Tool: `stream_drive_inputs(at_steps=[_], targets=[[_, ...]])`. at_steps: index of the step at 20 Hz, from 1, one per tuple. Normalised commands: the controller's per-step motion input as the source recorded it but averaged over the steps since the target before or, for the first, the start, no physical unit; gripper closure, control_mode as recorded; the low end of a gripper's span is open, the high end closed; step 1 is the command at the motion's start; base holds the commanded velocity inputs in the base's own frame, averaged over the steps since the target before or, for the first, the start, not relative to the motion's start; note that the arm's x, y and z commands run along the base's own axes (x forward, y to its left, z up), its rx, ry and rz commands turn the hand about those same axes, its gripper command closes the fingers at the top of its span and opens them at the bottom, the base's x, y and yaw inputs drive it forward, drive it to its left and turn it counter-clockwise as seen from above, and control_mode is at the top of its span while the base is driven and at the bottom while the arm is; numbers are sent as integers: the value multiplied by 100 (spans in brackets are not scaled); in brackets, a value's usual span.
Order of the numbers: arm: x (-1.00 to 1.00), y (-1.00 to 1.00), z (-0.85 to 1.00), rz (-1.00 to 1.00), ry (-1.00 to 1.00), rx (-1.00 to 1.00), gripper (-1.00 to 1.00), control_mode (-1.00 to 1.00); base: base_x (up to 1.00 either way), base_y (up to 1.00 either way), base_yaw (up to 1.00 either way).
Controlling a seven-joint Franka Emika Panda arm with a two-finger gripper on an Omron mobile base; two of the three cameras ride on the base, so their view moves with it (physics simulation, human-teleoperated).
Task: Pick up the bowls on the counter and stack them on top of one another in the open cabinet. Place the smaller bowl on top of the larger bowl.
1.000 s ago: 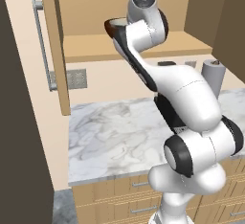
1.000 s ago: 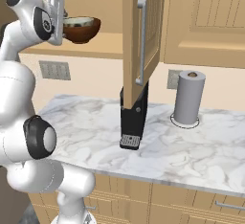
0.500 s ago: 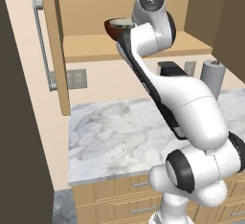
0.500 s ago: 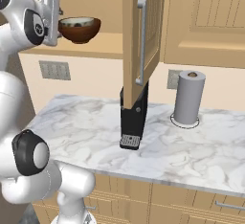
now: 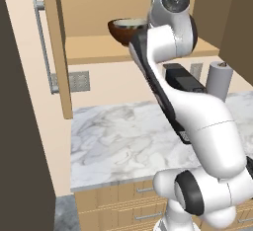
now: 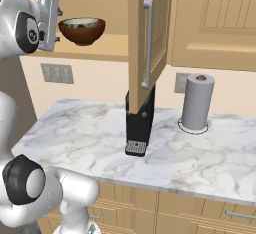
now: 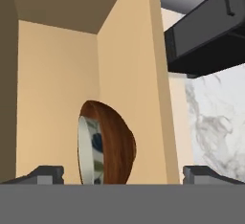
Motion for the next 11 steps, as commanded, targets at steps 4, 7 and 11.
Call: stream_drive_inputs(at_steps=[4, 7, 11], targets=[[-61, -10, 3, 2, 0, 5, -100, -100, 0, 0, 0], [-62, -3, 0, 2, 0, 2, -100, -100, 0, 0, 0], [-62, -1, 0, 3, 0, 2, -100, -100, 0, 0, 0]])
